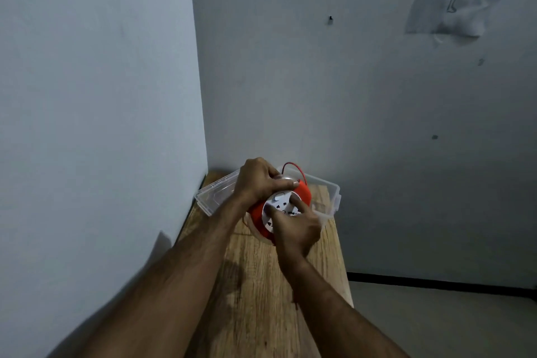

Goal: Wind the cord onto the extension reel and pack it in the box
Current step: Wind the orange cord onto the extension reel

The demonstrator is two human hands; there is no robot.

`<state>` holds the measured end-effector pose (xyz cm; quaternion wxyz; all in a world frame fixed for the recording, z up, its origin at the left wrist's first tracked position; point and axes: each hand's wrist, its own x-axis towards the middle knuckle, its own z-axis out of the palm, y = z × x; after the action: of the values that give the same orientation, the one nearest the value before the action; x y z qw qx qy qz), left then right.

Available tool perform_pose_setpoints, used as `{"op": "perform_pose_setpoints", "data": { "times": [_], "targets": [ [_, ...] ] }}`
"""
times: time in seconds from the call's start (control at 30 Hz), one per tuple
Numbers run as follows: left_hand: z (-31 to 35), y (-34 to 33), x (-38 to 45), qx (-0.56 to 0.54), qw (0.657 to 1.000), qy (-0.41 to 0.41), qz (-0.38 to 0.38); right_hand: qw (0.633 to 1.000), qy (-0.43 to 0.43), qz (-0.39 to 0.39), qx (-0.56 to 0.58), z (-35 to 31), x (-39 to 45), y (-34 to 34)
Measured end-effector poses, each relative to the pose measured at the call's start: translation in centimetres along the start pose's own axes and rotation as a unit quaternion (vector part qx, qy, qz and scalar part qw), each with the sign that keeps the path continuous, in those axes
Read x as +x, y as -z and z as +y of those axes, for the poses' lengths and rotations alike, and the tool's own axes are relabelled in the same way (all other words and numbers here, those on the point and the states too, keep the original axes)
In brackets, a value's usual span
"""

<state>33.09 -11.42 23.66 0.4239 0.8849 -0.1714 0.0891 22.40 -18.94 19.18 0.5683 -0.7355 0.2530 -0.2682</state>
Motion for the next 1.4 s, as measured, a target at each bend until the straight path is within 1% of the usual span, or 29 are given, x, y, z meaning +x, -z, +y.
{"op": "perform_pose_setpoints", "data": {
  "times": [0.03,0.07,0.13,0.17,0.2,0.23,0.27,0.3,0.37,0.43,0.47,0.5,0.53,0.57,0.6,0.63,0.67,0.7,0.73,0.8,0.87,0.97,1.07,1.13,1.17,1.2,1.3,1.37,1.4],
  "targets": [
    [-0.2,-0.3,0.0,0.004,1.0,-0.002,0.002,0.996,-0.078,0.018,0.039,-0.3,-0.2,-0.3],
    [-0.3,-0.5,-0.1,0.008,1.0,-0.002,0.0,0.983,-0.162,0.036,0.085,-0.7,-0.2,-0.6],
    [-0.4,-0.8,-0.5,0.011,1.0,-0.012,-0.006,0.933,-0.299,0.062,0.191,-1.5,-0.3,-1.1],
    [-0.4,-0.8,-0.6,0.011,1.0,-0.018,-0.01,0.907,-0.34,0.069,0.237,-2.0,-0.2,-1.1],
    [-0.5,-0.7,-0.7,0.012,1.0,-0.019,-0.014,0.889,-0.362,0.072,0.271,-2.3,-0.1,-1.1],
    [-0.5,-0.5,-0.6,0.014,1.0,-0.018,-0.017,0.881,-0.368,0.063,0.291,-2.5,0.0,-1.1],
    [-0.7,-0.3,-0.5,0.015,1.0,-0.012,-0.021,0.887,-0.358,0.043,0.288,-2.4,0.1,-1.1],
    [-0.8,0.0,-0.3,0.017,1.0,-0.006,-0.025,0.903,-0.337,0.018,0.268,-2.1,0.2,-1.0],
    [-1.1,0.4,-0.1,0.011,1.0,0.011,-0.022,0.95,-0.258,-0.019,0.176,-1.3,0.0,-0.6],
    [-1.2,0.6,-0.1,0.004,1.0,0.023,-0.013,0.989,-0.127,-0.02,0.073,-0.4,-0.4,0.2],
    [-1.3,0.8,-0.1,0.004,1.0,0.024,-0.017,0.998,-0.043,-0.02,0.032,-0.1,-0.5,0.9],
    [-1.3,0.9,-0.1,0.006,0.999,0.024,-0.025,0.997,0.065,-0.031,-0.013,0.5,-0.4,1.5],
    [-1.4,1.1,0.0,0.007,0.999,0.023,-0.034,0.976,0.199,-0.055,-0.075,1.0,-0.1,2.2],
    [-1.4,1.3,-0.1,0.009,0.999,0.022,-0.041,0.925,0.338,-0.09,-0.149,1.5,0.5,2.8],
    [-1.4,1.4,-0.1,0.011,0.999,0.022,-0.047,0.846,0.467,-0.131,-0.224,1.9,1.3,3.4],
    [-1.3,1.5,-0.1,0.015,0.998,0.02,-0.053,0.752,0.568,-0.17,-0.29,2.1,2.0,3.9],
    [-1.2,1.5,-0.1,0.018,0.998,0.021,-0.062,0.67,0.627,-0.21,-0.337,2.0,2.7,4.2],
    [-1.1,1.5,0.0,0.02,0.997,0.02,-0.072,0.609,0.659,-0.244,-0.368,1.6,3.3,4.5],
    [-0.9,1.6,0.0,0.02,0.996,0.019,-0.082,0.57,0.673,-0.263,-0.392,1.1,3.9,4.7],
    [-0.7,1.7,0.1,0.022,0.995,0.019,-0.098,0.511,0.695,-0.261,-0.433,0.5,4.9,4.9],
    [-0.7,1.7,0.2,0.013,0.994,0.023,-0.11,0.468,0.711,-0.246,-0.464,0.2,5.9,5.0],
    [-0.8,1.7,0.1,0.008,0.993,0.015,-0.114,0.42,0.729,-0.241,-0.483,-0.1,6.6,4.9],
    [-1.0,1.5,0.2,0.02,0.994,0.009,-0.107,0.368,0.73,-0.245,-0.521,-0.2,6.9,4.5],
    [-1.3,1.3,0.1,0.017,0.994,0.011,-0.105,0.323,0.731,-0.236,-0.553,0.0,7.0,4.1],
    [-1.3,1.3,0.0,0.013,0.994,0.013,-0.105,0.307,0.726,-0.233,-0.569,0.0,7.1,3.9],
    [-1.2,1.3,0.0,0.012,0.994,0.014,-0.106,0.298,0.722,-0.232,-0.58,0.0,7.2,3.8],
    [-0.9,1.3,0.1,0.025,0.994,0.008,-0.109,0.29,0.731,-0.228,-0.574,-0.6,7.0,3.5],
    [-0.7,1.5,0.2,0.036,0.994,0.003,-0.106,0.299,0.751,-0.214,-0.549,-1.0,6.7,3.6],
    [-0.7,1.5,0.2,0.037,0.994,0.003,-0.104,0.318,0.756,-0.205,-0.533,-1.1,6.6,3.5]
  ]
}}
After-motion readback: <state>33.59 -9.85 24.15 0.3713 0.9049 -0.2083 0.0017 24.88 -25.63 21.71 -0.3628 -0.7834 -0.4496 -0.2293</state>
